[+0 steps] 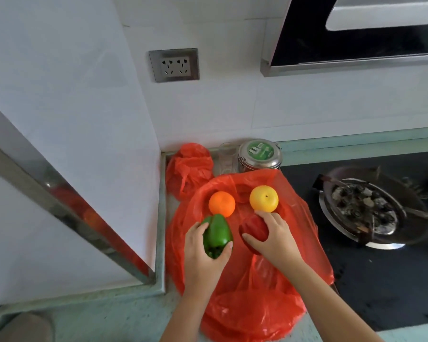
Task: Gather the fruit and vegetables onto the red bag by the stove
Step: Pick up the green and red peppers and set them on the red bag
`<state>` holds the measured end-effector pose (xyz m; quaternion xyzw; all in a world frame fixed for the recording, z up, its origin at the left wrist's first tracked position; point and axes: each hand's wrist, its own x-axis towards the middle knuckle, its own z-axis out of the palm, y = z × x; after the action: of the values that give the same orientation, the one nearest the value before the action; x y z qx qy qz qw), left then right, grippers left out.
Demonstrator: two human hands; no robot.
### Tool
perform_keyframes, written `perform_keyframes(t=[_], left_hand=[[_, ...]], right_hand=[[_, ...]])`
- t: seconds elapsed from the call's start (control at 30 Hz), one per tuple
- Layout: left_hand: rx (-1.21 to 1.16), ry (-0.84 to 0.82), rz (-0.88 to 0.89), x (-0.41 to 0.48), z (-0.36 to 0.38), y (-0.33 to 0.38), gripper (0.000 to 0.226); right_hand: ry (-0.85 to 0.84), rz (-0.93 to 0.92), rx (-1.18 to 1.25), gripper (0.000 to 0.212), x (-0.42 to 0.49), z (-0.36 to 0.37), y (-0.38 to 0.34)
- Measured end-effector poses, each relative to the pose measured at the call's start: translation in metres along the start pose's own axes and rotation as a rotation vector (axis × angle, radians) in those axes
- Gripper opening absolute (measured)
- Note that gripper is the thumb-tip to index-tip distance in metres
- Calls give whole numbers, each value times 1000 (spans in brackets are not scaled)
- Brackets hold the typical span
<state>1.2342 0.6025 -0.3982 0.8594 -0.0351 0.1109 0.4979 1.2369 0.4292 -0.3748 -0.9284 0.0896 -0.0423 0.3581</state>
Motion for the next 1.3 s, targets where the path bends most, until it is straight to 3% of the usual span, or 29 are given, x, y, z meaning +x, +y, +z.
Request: perform_keyframes(t=[0.33, 1.3], left_hand=[[39, -76, 16, 18, 21, -19, 70], [164, -110, 75, 30, 40, -41, 80]], right_hand=[[-17, 83, -75, 68, 16, 20, 5], [27, 84, -196, 72, 42, 39, 6]])
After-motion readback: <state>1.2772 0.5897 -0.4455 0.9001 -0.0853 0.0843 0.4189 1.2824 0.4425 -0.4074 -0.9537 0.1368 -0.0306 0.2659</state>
